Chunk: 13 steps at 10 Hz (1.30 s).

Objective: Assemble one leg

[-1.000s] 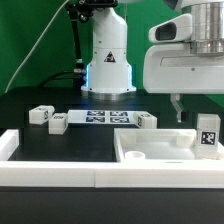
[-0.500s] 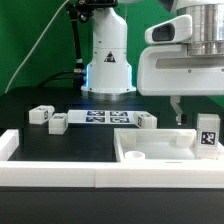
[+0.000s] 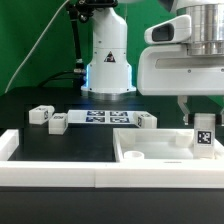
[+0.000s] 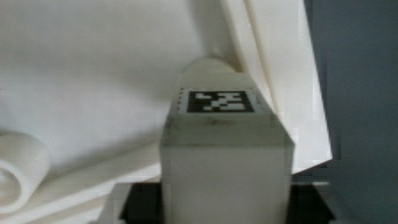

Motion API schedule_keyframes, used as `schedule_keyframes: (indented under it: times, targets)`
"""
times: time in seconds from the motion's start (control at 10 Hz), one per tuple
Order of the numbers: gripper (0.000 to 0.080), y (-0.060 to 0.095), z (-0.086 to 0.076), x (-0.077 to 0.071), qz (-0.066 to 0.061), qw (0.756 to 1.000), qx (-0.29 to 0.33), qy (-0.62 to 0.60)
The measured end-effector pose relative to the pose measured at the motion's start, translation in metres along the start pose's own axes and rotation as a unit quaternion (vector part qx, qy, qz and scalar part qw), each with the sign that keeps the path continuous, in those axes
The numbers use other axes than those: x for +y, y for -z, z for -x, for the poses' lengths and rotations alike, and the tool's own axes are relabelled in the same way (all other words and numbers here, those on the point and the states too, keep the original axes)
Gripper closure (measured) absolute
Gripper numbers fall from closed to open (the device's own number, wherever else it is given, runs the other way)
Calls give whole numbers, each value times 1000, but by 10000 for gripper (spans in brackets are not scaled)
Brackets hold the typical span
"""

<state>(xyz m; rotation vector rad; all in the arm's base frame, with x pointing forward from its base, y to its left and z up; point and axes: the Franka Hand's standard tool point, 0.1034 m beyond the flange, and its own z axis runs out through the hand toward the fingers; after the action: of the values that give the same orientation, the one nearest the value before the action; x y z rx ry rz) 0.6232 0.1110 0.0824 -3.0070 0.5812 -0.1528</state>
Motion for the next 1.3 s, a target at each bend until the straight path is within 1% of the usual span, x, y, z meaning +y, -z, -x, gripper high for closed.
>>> schedule_keyframes:
  times: [0.1,0.2,0.3,0.4,0.5,0.6,0.8,0.9,1.0,1.1,1.2,1.3]
  targets:
    - [509,0,0,0,0,999,0,-39]
    - [509,0,1,2,-3,993,-2,-119]
    - [509,0,2,3,-5,982,-1,-186]
    - [509,-1,3,3,-11,969,3,-247]
    - [509,-1,4,4,-14,953,3,-304]
    - [509,-1,5,4,-14,940,3,-341]
    - [509,-1,5,2,-23,879,0,-477]
    - [509,-1,5,2,-22,859,0,-511]
    - [509,-1,6,1,-27,816,-6,-577]
    - [509,0,7,-1,-28,785,-10,-619]
    - [509,0,7,-1,-28,778,-10,-627]
    - [509,0,7,-1,-30,744,-14,-668]
